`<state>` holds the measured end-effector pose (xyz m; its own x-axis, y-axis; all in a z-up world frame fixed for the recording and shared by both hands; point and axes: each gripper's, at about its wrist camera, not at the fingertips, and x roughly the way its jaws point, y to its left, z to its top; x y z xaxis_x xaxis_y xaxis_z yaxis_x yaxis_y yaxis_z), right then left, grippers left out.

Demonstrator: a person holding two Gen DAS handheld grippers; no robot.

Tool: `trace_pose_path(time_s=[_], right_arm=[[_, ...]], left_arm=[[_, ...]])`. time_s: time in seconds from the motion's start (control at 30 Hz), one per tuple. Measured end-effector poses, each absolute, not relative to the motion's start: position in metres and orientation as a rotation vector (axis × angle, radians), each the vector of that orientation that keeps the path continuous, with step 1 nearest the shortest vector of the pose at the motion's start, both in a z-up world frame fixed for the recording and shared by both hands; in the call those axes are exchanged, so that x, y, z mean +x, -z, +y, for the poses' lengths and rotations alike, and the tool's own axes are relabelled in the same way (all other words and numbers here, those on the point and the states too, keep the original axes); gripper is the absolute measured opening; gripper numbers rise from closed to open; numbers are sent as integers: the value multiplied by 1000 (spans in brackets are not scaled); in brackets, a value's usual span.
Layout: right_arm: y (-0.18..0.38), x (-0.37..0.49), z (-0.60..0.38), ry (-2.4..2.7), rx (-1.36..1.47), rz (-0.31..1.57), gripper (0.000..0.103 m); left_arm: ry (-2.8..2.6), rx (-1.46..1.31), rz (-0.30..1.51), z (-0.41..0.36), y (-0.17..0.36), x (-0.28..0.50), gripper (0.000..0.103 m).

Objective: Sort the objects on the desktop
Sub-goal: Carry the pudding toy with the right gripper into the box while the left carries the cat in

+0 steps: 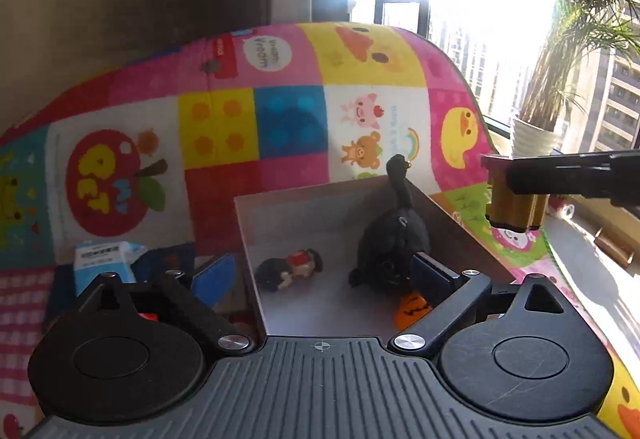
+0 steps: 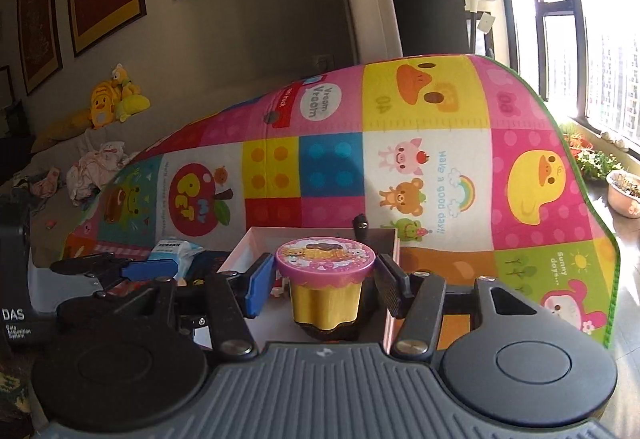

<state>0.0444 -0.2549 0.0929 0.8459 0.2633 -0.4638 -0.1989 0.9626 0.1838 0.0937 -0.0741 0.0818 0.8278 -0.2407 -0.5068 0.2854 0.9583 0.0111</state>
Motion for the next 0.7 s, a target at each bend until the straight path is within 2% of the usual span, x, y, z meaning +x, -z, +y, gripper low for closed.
trace_pose_path(time_s=[0.03,0.07,0.13,0.23,0.3,0.37,0.5,0.6,0.7], right_arm=[[-91,51,-249,-300,152,529,56],[-89,57,-244,-361,168,553,67],[-86,71,-237,-394,208,594,78],[-79,96,-234,-252,169,634,77],[-67,114,-234,-191,158,715,71],[-53,128,-230,-170,156,791,59],[-29,150,-221,-67,149,868,59],[-13,168,-214,-49,152,925,64],[-5,174,-195,-53,31,903,62]], left_arm=[[255,106,508,-70,-80,84,100],[239,112,502,-67,-78,76,100],[231,89,515,-57,-72,61,100],[244,37,532,-47,-64,47,101],[249,9,526,-43,-60,40,102],[255,-1,524,-42,-56,39,102],[249,-6,543,-39,-49,44,102],[249,-16,550,-33,-44,42,102],[240,-24,560,-28,-38,41,102]])
